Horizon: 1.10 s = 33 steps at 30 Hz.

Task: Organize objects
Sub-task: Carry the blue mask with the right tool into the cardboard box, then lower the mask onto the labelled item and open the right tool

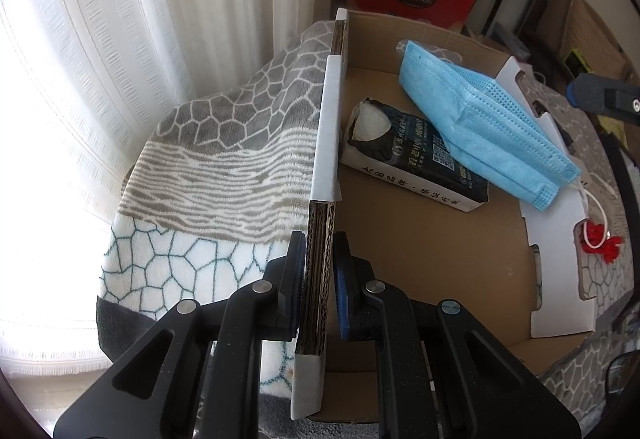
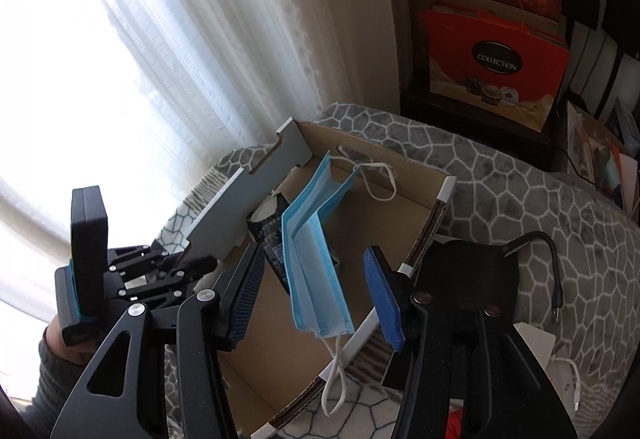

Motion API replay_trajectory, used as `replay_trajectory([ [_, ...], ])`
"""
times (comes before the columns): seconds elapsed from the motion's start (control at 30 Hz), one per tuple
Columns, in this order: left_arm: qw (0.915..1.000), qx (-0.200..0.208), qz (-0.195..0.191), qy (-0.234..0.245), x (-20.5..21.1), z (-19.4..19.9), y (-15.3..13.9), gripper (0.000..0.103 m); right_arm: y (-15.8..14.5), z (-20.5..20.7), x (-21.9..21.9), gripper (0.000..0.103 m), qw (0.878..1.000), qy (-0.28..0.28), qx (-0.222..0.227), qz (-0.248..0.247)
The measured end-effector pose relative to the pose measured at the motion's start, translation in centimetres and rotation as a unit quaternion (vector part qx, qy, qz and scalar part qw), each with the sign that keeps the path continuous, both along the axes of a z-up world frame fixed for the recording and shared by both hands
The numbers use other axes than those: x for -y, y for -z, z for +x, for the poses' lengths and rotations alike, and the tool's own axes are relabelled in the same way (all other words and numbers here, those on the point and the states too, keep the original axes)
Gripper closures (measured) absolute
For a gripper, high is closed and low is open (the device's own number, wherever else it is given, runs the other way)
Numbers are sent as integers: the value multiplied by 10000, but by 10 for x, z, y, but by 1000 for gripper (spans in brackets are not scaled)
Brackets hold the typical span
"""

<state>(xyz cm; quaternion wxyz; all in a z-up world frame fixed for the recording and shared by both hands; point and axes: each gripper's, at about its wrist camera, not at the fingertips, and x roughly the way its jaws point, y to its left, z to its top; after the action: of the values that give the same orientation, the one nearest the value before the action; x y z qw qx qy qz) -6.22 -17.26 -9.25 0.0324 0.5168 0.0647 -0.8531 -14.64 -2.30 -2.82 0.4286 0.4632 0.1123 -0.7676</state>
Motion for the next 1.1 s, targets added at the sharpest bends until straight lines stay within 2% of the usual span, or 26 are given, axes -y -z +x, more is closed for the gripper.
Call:
replay_trajectory([
  [0.13, 10000, 3, 7, -1, 1, 0, 0, 91, 13, 14, 22, 50, 9979, -288, -284, 507],
  [0.23, 10000, -4, 21, -6, 1, 0, 1, 91, 26, 14, 33, 50, 9957, -246, -329, 834],
  [0.27, 10000, -6, 31, -11, 1, 0, 1, 91, 31, 11, 36, 57, 9953, -198, -253, 910],
  [0.3, 10000, -9, 43, -15, 1, 0, 1, 91, 37, 9, 37, 77, 9955, -128, -113, 932],
  [0.33, 10000, -10, 52, -19, 2, 0, 1, 91, 42, 5, 37, 84, 9958, -65, 79, 910],
  [0.4, 10000, -8, 56, -22, 2, -1, 1, 91, 50, -1, 36, 91, 9961, 110, 395, 782],
  [0.5, 10000, -7, 58, -18, 2, -1, 1, 91, 56, -11, 33, 92, 9939, 340, 970, 390],
  [0.6, 10000, -5, 61, -9, 2, 0, 1, 91, 60, -22, 26, 89, 9837, 619, 1679, -165],
  [0.7, 10000, -6, 74, -13, 1, 0, 1, 91, 61, -28, 24, 88, 9815, 701, 1779, -108],
  [0.83, 10000, -3, 62, -14, 1, 0, 1, 91, 69, -19, 33, 88, 9742, 248, 2242, -118],
  [0.97, 9999, -2, 111, -27, 3, 0, 1, 91, 67, 1, 47, 88, 9765, -105, 2155, 32],
  [1.03, 9999, 8, 112, -38, 3, 1, 1, 91, 65, 6, 51, 85, 9846, 5, 1718, 333],
  [1.1, 9999, 18, 94, -35, 2, 1, 1, 91, 62, 7, 48, 78, 9903, 150, 1261, 568],
])
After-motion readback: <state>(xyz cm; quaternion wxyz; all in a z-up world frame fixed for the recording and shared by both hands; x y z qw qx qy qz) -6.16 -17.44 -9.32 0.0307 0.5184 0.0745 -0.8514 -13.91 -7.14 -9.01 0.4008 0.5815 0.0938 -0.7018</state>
